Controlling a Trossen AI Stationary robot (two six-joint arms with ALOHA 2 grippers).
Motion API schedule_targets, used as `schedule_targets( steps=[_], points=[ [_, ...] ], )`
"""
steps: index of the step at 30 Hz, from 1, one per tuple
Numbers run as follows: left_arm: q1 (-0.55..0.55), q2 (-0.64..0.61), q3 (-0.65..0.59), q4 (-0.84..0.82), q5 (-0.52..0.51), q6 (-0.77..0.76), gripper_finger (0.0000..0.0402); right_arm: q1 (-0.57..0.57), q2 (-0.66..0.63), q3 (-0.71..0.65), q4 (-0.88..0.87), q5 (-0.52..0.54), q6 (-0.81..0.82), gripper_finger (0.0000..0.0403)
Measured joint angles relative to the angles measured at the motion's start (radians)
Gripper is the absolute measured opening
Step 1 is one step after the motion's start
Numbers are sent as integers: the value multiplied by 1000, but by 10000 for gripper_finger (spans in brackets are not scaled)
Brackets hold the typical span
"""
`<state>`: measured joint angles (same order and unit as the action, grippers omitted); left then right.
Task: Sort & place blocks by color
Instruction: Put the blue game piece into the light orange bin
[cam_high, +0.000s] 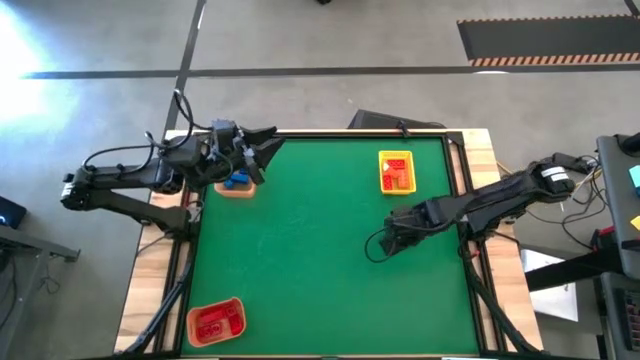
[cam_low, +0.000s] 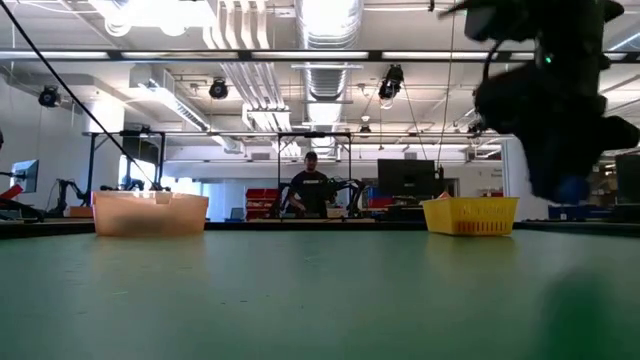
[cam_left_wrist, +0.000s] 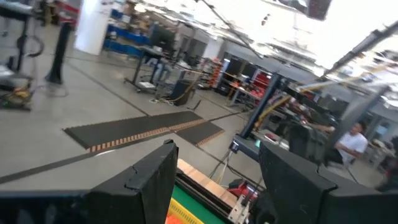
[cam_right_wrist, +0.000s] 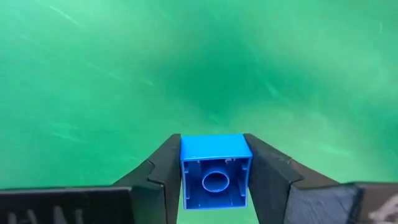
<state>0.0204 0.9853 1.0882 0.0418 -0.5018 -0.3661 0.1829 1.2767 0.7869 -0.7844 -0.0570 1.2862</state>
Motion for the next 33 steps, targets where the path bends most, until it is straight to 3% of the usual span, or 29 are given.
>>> schedule_targets(
  steps=[4, 12, 16, 22, 30, 33],
  points=[
    [0, 15, -1, -2, 66, 37, 209, 0, -116, 23, 88, 135, 6, 126],
    [-2, 89, 0, 2, 217, 70, 209, 0, -272, 16, 528, 323, -112, 126],
    [-10, 147, 5, 36, 305, 105, 209, 0, -273, 15, 750, 329, -224, 126],
    [-55, 242, 47, 67, 331, 258, 219, -1, -237, 15, 1020, 319, -277, 126],
    [-70, 304, 82, 67, 339, 384, 290, -32, -159, 14, 1242, 223, -249, 126],
    [-70, 305, 80, 65, 388, 392, 311, -51, -134, 14, 1321, 208, -229, 126]
  ],
)
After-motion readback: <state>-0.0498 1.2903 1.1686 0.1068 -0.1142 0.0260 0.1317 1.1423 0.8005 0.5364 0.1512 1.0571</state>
